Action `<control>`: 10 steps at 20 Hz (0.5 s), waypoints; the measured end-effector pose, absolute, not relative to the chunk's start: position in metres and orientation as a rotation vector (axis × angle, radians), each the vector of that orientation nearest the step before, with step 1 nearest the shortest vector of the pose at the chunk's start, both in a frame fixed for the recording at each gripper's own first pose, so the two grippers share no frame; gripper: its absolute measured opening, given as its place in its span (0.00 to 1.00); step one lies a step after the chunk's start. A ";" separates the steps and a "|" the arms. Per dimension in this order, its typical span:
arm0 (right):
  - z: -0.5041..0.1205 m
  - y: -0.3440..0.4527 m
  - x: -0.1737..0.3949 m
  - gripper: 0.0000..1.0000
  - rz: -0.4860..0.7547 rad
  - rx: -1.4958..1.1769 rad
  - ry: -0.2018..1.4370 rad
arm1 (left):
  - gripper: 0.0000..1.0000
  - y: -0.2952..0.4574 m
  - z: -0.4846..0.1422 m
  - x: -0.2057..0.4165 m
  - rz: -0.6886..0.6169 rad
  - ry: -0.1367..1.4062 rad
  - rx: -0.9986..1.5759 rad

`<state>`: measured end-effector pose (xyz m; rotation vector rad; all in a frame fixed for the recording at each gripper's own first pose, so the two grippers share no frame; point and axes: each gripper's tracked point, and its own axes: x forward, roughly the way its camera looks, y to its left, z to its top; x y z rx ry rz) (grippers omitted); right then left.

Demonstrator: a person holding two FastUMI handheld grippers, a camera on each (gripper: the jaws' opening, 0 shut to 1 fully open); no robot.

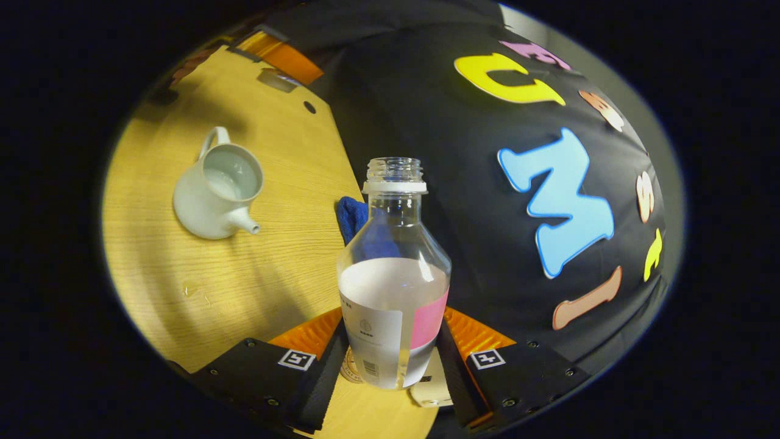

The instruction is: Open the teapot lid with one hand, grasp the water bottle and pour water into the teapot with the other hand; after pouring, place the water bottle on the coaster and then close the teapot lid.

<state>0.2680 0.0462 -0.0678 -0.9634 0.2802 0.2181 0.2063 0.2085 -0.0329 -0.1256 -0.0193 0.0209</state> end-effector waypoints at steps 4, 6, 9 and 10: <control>-0.071 0.026 0.279 0.77 0.207 -0.698 0.324 | 0.19 0.194 -0.030 0.206 0.000 -0.029 -0.098; -0.071 0.016 0.282 0.77 0.197 -0.595 0.327 | 0.19 0.183 -0.031 0.206 -0.026 -0.025 -0.112; -0.072 -0.003 0.294 0.77 0.179 -0.497 0.311 | 0.12 0.174 -0.031 0.207 -0.050 -0.019 -0.112; -0.072 -0.007 0.297 0.77 0.170 -0.465 0.306 | 0.16 0.170 -0.031 0.207 -0.057 -0.018 -0.108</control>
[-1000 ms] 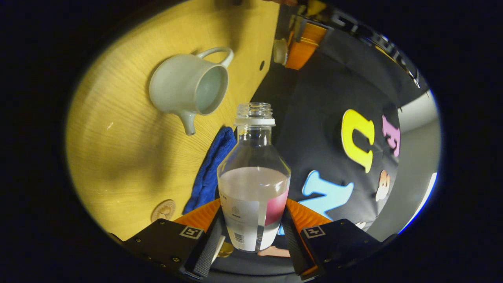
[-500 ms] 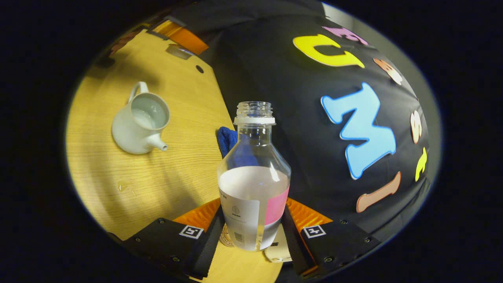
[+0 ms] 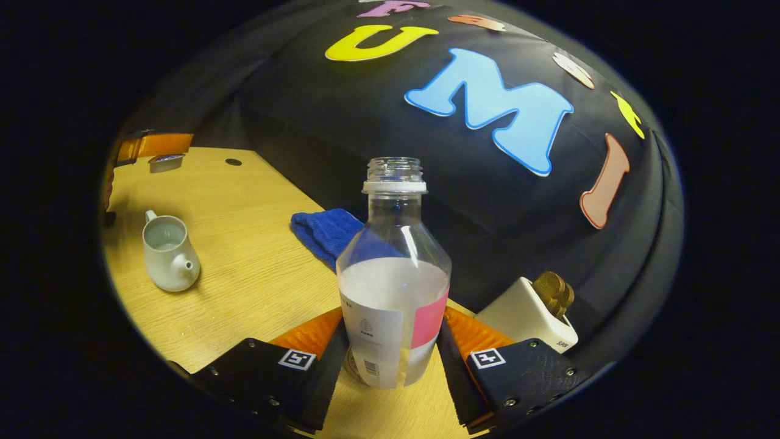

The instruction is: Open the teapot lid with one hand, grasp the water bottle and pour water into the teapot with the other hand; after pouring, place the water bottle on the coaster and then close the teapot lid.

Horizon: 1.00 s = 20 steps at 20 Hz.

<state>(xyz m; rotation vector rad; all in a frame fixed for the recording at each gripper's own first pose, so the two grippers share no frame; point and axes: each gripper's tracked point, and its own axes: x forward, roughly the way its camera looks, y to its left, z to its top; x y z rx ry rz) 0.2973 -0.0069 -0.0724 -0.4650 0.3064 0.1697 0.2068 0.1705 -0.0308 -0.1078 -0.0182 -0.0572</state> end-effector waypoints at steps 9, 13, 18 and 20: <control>-0.087 -0.036 0.324 0.77 0.120 -0.187 0.257 | 0.19 0.157 -0.037 0.208 -0.087 -0.005 -0.105; -0.107 -0.042 0.326 0.77 0.116 -0.040 0.299 | 0.19 0.155 -0.040 0.209 -0.086 0.002 -0.085; -0.109 -0.040 0.328 0.77 0.128 0.048 0.296 | 0.19 0.151 -0.044 0.211 -0.092 0.017 -0.074; -0.108 -0.038 0.327 0.78 0.136 0.045 0.294 | 0.19 0.149 -0.046 0.211 -0.093 0.019 -0.067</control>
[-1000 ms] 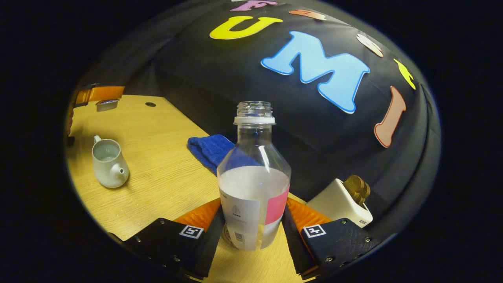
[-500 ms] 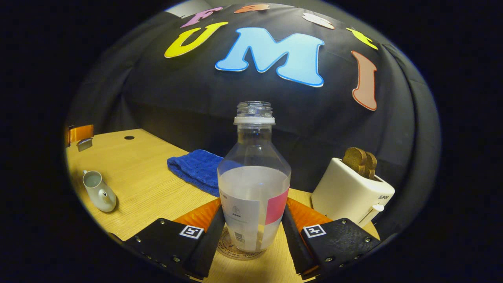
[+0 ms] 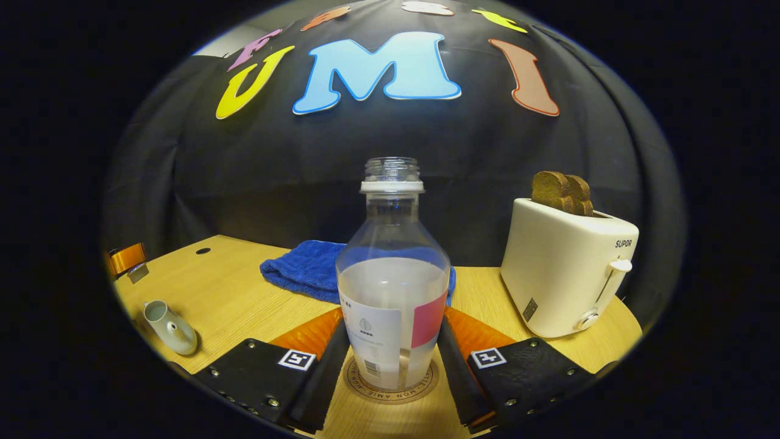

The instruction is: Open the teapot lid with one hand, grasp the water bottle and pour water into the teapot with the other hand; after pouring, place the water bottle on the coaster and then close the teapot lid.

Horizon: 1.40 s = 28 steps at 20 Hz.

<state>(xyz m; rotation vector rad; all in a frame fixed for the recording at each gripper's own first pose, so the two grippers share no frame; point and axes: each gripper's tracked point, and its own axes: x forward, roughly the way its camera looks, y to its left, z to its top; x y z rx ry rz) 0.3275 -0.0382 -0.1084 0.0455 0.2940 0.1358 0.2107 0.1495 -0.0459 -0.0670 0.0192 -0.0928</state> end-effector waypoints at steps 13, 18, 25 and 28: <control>-0.092 -0.035 0.318 0.98 0.101 0.027 0.283 | 0.19 0.140 -0.055 0.212 -0.105 0.039 -0.047; -0.073 -0.045 0.285 0.98 0.032 0.034 0.246 | 0.19 0.130 -0.054 0.212 -0.123 0.036 -0.042; -0.058 -0.045 0.208 0.98 -0.045 0.008 0.180 | 0.19 0.108 -0.048 0.207 -0.157 0.032 -0.034; -0.053 -0.041 0.178 0.98 -0.074 -0.004 0.170 | 0.19 0.094 -0.045 0.204 -0.173 0.031 -0.030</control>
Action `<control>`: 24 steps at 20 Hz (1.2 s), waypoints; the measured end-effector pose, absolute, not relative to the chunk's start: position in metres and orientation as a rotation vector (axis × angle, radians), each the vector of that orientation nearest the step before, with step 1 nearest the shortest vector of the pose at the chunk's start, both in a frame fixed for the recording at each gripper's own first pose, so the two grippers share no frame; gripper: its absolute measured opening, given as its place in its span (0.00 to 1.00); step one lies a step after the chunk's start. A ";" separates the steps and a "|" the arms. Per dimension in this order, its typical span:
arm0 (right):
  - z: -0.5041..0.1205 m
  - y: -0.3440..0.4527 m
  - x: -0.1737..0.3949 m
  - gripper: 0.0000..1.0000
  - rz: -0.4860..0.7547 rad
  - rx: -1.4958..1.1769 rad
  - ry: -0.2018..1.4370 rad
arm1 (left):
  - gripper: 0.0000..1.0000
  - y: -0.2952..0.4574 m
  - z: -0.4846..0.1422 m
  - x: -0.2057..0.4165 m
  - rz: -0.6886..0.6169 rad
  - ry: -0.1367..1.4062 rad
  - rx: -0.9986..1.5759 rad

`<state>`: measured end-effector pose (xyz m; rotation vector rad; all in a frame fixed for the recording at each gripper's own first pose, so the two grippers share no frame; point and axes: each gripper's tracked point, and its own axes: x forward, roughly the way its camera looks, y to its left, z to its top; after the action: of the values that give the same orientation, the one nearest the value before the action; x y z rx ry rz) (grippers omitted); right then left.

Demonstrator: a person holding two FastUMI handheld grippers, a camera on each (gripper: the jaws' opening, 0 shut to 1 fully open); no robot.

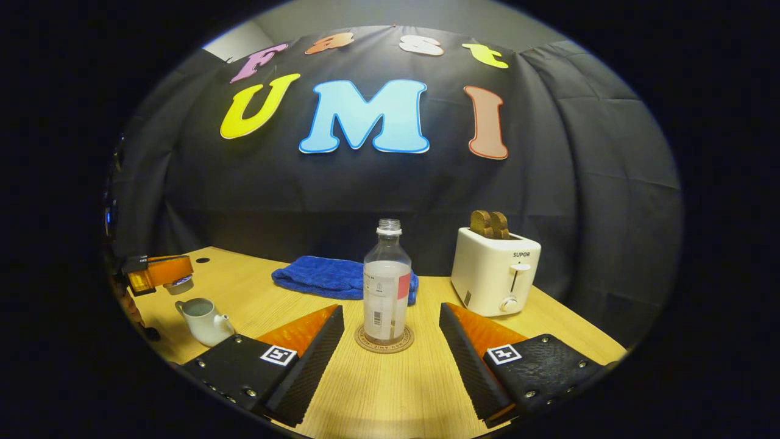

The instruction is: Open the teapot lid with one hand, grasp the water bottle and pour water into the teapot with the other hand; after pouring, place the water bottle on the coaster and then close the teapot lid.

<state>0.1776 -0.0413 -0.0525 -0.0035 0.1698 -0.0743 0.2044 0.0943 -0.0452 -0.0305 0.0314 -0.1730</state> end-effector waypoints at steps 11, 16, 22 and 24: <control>-0.047 -0.006 0.092 0.98 -0.147 -0.130 0.096 | 0.16 0.080 -0.073 0.211 -0.163 0.094 0.029; -0.049 0.003 0.081 0.98 -0.134 -0.093 0.083 | 0.16 0.080 -0.075 0.213 -0.159 0.100 0.042; -0.060 -0.003 0.081 0.98 -0.141 -0.065 0.099 | 0.19 0.079 -0.080 0.214 -0.145 0.119 0.064; -0.060 -0.006 0.078 0.98 -0.143 -0.059 0.097 | 0.19 0.078 -0.084 0.214 -0.140 0.137 0.074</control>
<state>0.0784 -0.0058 -0.0602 -0.0592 0.0973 -0.1431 0.2142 0.0776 -0.0841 0.0738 0.1367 -0.1400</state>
